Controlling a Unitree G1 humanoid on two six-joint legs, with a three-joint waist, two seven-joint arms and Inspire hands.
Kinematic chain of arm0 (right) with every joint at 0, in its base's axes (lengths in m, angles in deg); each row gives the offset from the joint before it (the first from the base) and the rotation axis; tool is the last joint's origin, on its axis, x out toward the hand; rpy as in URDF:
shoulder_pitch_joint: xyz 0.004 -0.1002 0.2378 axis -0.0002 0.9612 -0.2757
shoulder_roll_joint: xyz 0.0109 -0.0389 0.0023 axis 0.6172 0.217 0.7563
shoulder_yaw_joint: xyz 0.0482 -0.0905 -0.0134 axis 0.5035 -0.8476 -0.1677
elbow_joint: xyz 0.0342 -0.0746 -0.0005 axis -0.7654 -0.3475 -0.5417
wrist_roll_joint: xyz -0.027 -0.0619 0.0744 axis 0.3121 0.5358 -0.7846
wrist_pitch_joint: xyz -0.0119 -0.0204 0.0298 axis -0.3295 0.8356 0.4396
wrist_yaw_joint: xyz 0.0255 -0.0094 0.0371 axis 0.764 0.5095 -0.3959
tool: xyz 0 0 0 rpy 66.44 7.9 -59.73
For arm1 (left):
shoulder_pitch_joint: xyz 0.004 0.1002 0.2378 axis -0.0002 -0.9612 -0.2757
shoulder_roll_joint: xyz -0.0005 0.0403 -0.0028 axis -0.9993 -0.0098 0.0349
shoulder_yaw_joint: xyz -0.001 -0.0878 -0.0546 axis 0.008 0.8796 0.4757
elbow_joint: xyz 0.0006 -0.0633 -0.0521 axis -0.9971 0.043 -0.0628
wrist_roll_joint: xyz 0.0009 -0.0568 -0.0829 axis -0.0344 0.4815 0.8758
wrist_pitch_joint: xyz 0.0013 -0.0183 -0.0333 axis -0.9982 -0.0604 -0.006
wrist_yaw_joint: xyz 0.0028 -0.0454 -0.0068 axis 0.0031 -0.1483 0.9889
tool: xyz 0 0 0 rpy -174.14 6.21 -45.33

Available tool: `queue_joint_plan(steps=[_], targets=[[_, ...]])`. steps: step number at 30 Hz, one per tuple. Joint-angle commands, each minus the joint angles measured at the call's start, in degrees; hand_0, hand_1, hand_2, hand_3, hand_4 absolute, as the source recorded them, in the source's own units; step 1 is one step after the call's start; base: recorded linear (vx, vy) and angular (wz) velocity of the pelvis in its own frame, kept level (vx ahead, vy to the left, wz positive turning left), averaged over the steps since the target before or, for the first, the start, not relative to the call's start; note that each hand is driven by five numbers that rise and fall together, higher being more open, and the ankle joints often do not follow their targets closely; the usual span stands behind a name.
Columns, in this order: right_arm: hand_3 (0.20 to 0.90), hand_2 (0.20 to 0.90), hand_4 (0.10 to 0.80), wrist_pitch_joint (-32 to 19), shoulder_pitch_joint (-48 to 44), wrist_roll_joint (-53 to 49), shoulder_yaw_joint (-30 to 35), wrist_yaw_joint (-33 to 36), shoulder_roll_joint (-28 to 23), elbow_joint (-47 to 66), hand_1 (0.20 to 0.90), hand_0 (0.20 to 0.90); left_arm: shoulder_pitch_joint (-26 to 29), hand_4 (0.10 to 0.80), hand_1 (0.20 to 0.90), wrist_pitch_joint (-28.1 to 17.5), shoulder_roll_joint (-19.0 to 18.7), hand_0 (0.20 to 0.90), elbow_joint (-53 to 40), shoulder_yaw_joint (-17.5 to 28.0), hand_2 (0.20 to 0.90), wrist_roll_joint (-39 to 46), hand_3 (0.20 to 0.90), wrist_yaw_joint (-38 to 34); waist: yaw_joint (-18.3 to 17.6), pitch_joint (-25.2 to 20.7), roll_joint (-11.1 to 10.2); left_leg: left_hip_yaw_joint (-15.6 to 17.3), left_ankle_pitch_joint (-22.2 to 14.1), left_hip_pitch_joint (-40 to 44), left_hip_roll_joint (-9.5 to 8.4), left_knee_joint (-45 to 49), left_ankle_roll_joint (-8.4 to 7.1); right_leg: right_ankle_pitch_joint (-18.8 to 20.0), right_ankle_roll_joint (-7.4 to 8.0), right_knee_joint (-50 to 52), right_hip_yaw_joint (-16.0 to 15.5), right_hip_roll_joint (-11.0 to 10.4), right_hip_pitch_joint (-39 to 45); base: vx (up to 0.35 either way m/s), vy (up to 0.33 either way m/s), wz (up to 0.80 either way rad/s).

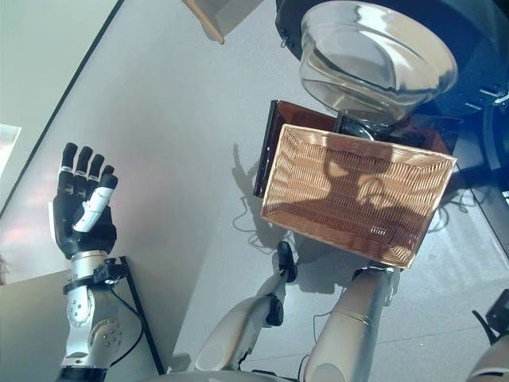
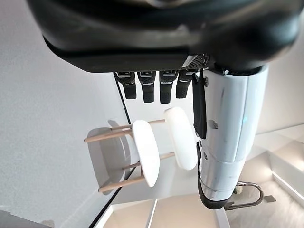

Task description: Pick up the clothes and place them into the washing machine

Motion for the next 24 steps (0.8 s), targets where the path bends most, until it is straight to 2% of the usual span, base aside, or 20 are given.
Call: queue_joint_plan(steps=[1,8,9,11,14,16,19,23,24], targets=[[0.9,0.9,0.8,-4.2,3.9,2.3,-4.1,-1.5,-2.6,2.2,0.9,0.9,0.5,0.8,0.9,-7.6,-1.5,0.9,-3.7,6.9,0.9,2.3,0.9,-1.1,0.6,-4.6,-1.2,-2.1,-2.1,-0.4,2.75,-0.7,-6.36,-3.5,-3.75,0.0,-1.9,2.9,0.8,0.0,0.0,0.0],[0.9,0.9,0.8,-3.2,6.7,0.7,-3.5,-3.6,1.6,2.1,0.9,0.9,0.2,0.8,0.9,-7.0,-1.0,0.9,-3.4,6.4,0.9,3.2,0.9,-0.3,0.2,-4.2,-1.4,-2.5,-2.4,0.6,1.93,-0.7,-5.73,-3.9,-3.54,0.3,-2.0,2.2,2.1,-0.017,0.032,0.04],[0.9,0.9,0.8,-2.9,7.5,0.2,-3.9,-4.0,4.8,2.7,0.9,0.9,0.5,0.8,0.9,-6.4,0.1,0.9,-1.9,5.8,0.9,4.1,0.9,-0.6,0.1,-4.2,-1.3,-2.7,-2.1,0.9,1.54,-0.7,-5.36,-3.0,-3.46,0.3,-1.7,2.2,2.3,0.027,0.047,-0.03],[0.9,0.9,0.8,-2.4,9.0,1.2,-4.3,-4.2,7.0,2.9,0.9,0.9,0.6,0.8,0.9,-6.2,0.3,0.9,-1.0,5.5,0.9,4.4,0.9,-0.6,0.1,-4.1,-1.6,-2.8,-2.3,1.5,1.28,-0.7,-5.1,-2.9,-3.35,0.3,-1.6,2.0,2.9,-0.01,0.052,-0.06],[0.9,0.9,0.8,1.1,12.8,6.7,-7.6,-5.2,14.1,4.4,0.9,0.9,1.6,0.8,0.9,-5.3,0.3,0.9,1.6,5.1,0.9,2.8,0.9,-0.7,0.0,-4.8,-2.2,-2.6,-3.1,3.5,0.59,-0.7,-4.51,-2.5,-2.84,-0.8,-1.3,1.4,5.5,0.04,0.073,-0.08],[0.9,0.9,0.8,1.9,13.9,7.3,-7.4,-6.1,15.9,4.1,0.9,0.9,2.1,0.8,0.9,-5.0,0.7,0.9,2.1,5.1,0.9,3.2,0.9,-0.3,0.0,-5.2,-2.3,-2.7,-3.0,4.3,0.41,-0.7,-4.25,-1.8,-2.64,-1.8,-1.5,0.9,7.0,0.041,0.072,-0.01],[0.9,0.9,0.8,2.1,15.6,8.9,-7.4,-6.1,18.3,4.9,0.9,0.9,2.4,0.8,0.9,-5.2,1.1,0.9,2.6,5.2,0.9,3.3,0.9,0.0,-0.2,-5.5,-2.6,-3.2,-3.1,5.6,0.28,-0.7,-4.03,-1.7,-2.43,-2.9,-2.1,0.5,9.5,0.033,0.031,0.04],[0.9,0.9,0.8,2.9,19.3,11.7,-7.8,-6.7,23.1,4.7,0.9,0.9,3.0,0.8,0.9,-4.9,1.3,0.9,4.5,5.3,0.9,1.8,0.9,-0.1,-0.2,-7.3,-4.7,-3.9,-3.8,9.0,0.74,-0.7,-4.05,-1.6,-1.91,-7.1,-4.6,0.3,16.6,0.083,-0.021,0.01],[0.9,0.9,0.8,2.9,19.4,11.8,-7.7,-6.6,23.2,4.8,0.9,0.9,2.9,0.8,0.9,-4.8,1.2,0.9,4.5,5.4,0.9,1.8,0.9,-0.2,-0.3,-7.2,-4.7,-4.1,-3.5,8.9,0.86,-0.7,-4.06,-0.8,-1.97,-7.8,-4.8,0.5,16.9,0.058,-0.025,-0.01]])
